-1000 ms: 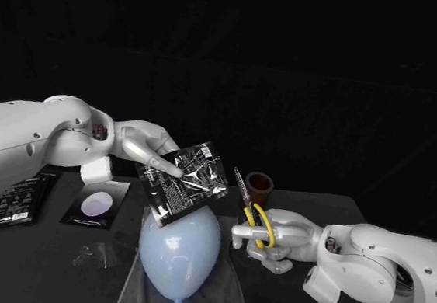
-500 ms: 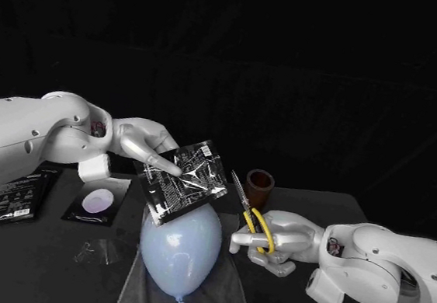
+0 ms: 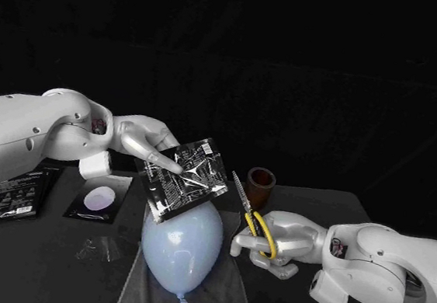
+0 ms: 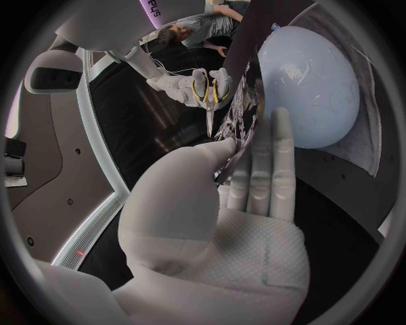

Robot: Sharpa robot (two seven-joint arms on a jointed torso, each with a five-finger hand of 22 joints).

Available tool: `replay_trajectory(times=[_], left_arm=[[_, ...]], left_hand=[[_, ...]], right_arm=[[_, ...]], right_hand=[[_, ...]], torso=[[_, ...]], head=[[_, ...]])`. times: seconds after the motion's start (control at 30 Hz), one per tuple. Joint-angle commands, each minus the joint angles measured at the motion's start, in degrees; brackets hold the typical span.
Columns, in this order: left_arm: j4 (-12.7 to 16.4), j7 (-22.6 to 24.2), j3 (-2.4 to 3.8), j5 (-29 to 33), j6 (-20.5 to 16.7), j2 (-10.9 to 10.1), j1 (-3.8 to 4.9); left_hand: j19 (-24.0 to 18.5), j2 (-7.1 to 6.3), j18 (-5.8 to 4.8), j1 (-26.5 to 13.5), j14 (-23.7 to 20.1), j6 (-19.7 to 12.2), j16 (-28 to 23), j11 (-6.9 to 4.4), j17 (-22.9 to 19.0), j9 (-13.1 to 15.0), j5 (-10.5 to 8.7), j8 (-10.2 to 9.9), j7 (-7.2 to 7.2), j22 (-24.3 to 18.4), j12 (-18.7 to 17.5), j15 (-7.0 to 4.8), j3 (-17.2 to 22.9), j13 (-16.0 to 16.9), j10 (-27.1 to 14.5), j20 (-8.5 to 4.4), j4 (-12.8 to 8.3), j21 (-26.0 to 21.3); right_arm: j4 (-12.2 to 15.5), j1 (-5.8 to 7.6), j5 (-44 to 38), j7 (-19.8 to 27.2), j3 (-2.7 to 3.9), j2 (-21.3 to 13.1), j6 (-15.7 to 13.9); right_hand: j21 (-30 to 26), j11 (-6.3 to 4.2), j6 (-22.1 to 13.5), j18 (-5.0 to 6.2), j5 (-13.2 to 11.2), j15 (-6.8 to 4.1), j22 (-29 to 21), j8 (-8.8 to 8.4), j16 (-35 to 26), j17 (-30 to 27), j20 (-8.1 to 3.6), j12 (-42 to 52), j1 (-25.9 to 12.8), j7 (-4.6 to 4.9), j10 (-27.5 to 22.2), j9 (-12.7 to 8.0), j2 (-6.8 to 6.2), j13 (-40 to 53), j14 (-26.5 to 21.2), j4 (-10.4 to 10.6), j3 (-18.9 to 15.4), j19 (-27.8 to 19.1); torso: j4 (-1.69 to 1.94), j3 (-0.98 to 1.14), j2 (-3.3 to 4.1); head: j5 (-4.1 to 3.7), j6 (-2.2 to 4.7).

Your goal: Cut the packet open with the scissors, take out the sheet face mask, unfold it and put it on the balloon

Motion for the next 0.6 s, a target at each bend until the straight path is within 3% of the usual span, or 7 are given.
replay_trajectory(times=[0.03,0.1,0.17,0.2,0.43,0.57,0.6], left_arm=[[0.15,0.67,0.06,-0.14,0.76,0.09,0.12],[0.15,0.61,0.06,-0.16,0.69,0.11,0.12],[0.14,0.56,0.06,-0.18,0.63,0.12,0.12],[0.13,0.54,0.05,-0.19,0.61,0.12,0.12],[0.04,0.43,0.04,-0.21,0.54,0.15,0.12],[0.0,0.41,0.04,-0.21,0.56,0.2,0.12],[-0.01,0.4,0.04,-0.21,0.57,0.21,0.12]], left_hand=[[-0.32,0.32,0.72,0.13,-0.14,0.4,0.2,-0.17,0.11,10.34,0.29,0.38,-0.09,0.09,0.06,-0.38,0.14,0.06,0.19,-0.13,0.03,0.19],[-0.32,0.32,0.72,0.13,-0.14,0.4,0.2,-0.17,0.11,10.34,0.29,0.38,-0.09,0.09,0.06,-0.38,0.14,0.06,0.19,-0.13,0.03,0.19],[-0.33,0.32,0.72,0.13,-0.14,0.41,0.21,-0.17,0.13,10.35,0.29,0.38,-0.09,0.11,0.06,-0.38,0.14,0.07,0.2,-0.13,0.03,0.21],[-0.33,0.32,0.72,0.13,-0.14,0.41,0.21,-0.17,0.13,10.35,0.29,0.38,-0.09,0.11,0.06,-0.38,0.14,0.07,0.2,-0.13,0.03,0.21],[-0.33,0.32,0.72,0.14,-0.15,0.41,0.22,-0.17,0.15,10.36,0.29,0.38,-0.09,0.12,0.06,-0.38,0.14,0.07,0.2,-0.13,0.02,0.22],[-0.33,0.32,0.72,0.14,-0.15,0.41,0.22,-0.17,0.15,10.36,0.29,0.38,-0.09,0.12,0.06,-0.38,0.14,0.07,0.2,-0.13,0.02,0.22],[-0.33,0.32,0.72,0.14,-0.15,0.41,0.22,-0.17,0.15,10.36,0.29,0.38,-0.09,0.12,0.06,-0.38,0.14,0.07,0.2,-0.13,0.02,0.22]], right_arm=[[0.26,0.02,0.42,0.52,0.04,0.03,1.54],[0.23,0.03,0.92,0.86,0.04,0.01,1.1],[0.15,0.05,1.53,1.15,0.04,-0.02,0.62],[0.1,0.06,1.71,1.23,0.04,-0.03,0.5],[-0.21,0.11,2.94,1.34,0.04,0.03,0.57],[-0.14,0.13,3.53,1.01,0.04,0.1,0.71],[-0.13,0.13,3.64,0.9,0.04,0.1,0.73]], right_hand=[[-12.38,1.86,-26.07,2.13,-0.01,-1.0,4.96,1.45,0.11,14.93,-0.37,58.4,0.63,5.77,8.91,-0.67,-0.66,13.72,6.02,0.15,-1.98,-3.72],[-21.18,0.77,-26.33,3.52,0.11,-2.33,0.62,3.13,-3.81,10.37,-1.35,40.97,0.96,4.76,4.24,-1.43,0.19,3.45,4.27,0.05,-2.29,-6.5],[-23.76,1.05,-25.48,3.55,-0.13,-2.9,-1.01,4.48,-7.78,6.04,-1.38,4.34,1.35,4.44,-6.54,-2.27,0.74,-18.98,2.84,0.04,-2.69,-6.73],[-22.07,0.16,-24.06,3.54,0.1,-2.4,-0.47,5.39,-7.28,6.49,-1.95,0.22,1.73,4.44,-5.48,-2.91,1.57,-22.69,3.34,-0.07,-3.01,-5.53],[-16.21,1.77,-22.99,2.32,-0.32,-1.72,1.95,6.05,-5.43,8.14,-1.38,-15.21,2.87,5.12,-7.89,-6.67,2.6,-35.86,4.43,-0.13,-5.05,-2.43],[-15.75,3.61,-24.18,2.17,-0.32,-0.21,2.14,5.73,-4.97,8.49,-0.41,-22.56,2.89,6.37,-13.87,-8.25,2.11,-42.28,4.62,-0.04,-5.36,-2.03],[-16.54,4.64,-27.53,2.23,-0.12,0.4,1.76,4.51,-5.11,8.23,0.12,-24.01,2.75,7.46,-16.11,-9.02,0.07,-44.46,4.58,0.19,-4.79,-2.17]], torso=[[-0.01,0.04,0.01],[-0.03,0.01,0.0],[-0.01,-0.02,-0.01],[0.01,-0.02,-0.02],[0.03,-0.04,0.0],[0.01,-0.06,0.05],[0.04,-0.06,0.05]], head=[[-0.04,-0.05],[-0.14,-0.02],[-0.05,-0.05],[-0.08,-0.07],[-0.08,-0.1],[0.0,-0.12],[-0.04,-0.13]])
